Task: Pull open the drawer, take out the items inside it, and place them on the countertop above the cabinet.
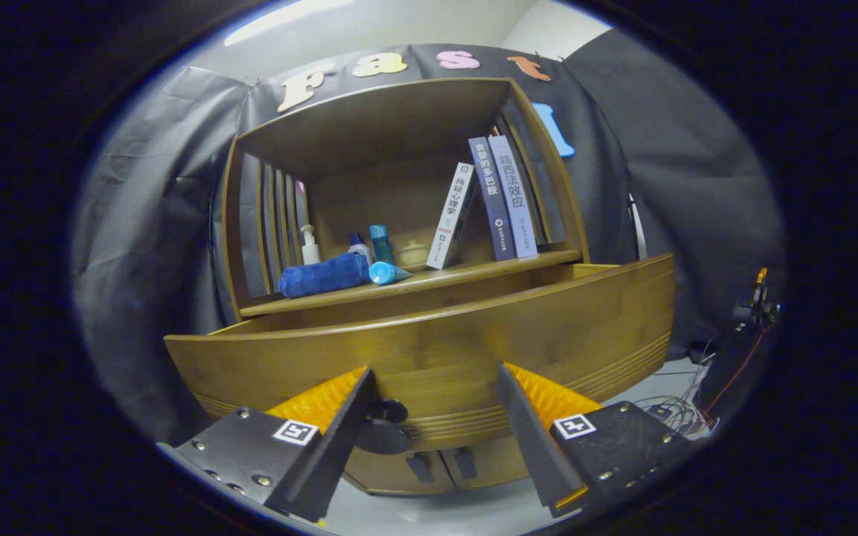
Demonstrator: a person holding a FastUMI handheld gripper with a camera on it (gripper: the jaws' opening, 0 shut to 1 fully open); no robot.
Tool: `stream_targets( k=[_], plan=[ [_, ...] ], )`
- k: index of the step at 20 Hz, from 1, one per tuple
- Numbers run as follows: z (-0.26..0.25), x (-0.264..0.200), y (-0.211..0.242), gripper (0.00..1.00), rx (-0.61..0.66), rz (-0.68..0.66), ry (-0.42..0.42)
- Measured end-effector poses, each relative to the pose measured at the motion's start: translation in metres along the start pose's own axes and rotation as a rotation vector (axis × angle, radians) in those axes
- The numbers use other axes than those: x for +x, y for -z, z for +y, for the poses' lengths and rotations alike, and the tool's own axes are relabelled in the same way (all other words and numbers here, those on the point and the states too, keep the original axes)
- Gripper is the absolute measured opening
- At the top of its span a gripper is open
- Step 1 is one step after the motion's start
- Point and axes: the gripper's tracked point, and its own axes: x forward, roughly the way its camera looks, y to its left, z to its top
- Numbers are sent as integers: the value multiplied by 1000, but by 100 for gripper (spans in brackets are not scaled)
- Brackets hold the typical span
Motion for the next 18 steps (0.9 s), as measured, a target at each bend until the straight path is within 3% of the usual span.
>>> stream_targets(
  k=[18],
  plan=[
    [1, 59, -3, 99, 34, -103, -11]
  ],
)
